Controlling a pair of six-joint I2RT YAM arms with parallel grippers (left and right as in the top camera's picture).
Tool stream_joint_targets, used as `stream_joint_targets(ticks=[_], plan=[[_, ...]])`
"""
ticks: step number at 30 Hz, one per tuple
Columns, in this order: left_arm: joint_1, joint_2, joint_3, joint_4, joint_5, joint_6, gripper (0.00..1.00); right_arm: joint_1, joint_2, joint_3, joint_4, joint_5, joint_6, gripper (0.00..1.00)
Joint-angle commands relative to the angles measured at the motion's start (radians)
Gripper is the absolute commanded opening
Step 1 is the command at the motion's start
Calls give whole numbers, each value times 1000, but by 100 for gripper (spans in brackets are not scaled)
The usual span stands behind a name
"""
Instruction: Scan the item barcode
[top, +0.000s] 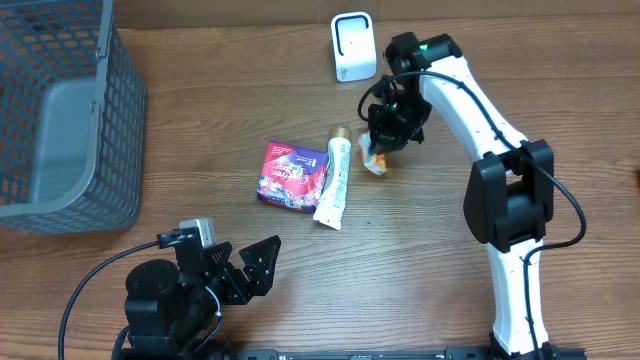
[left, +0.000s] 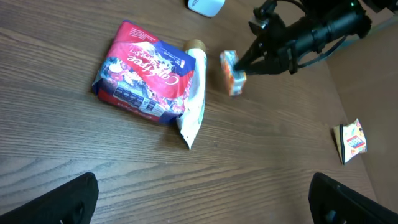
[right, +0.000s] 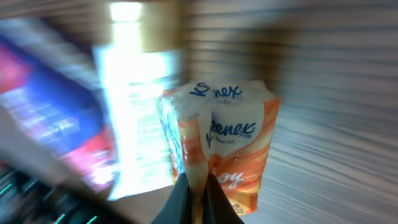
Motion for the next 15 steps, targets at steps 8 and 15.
stream_joint_targets(ticks=[8, 15], plan=[[4, -4, 6, 1, 7, -10, 100, -45, -10, -342, 299, -484, -27, 4], [4, -4, 6, 1, 7, -10, 100, -201, -10, -394, 312, -315, -12, 19]])
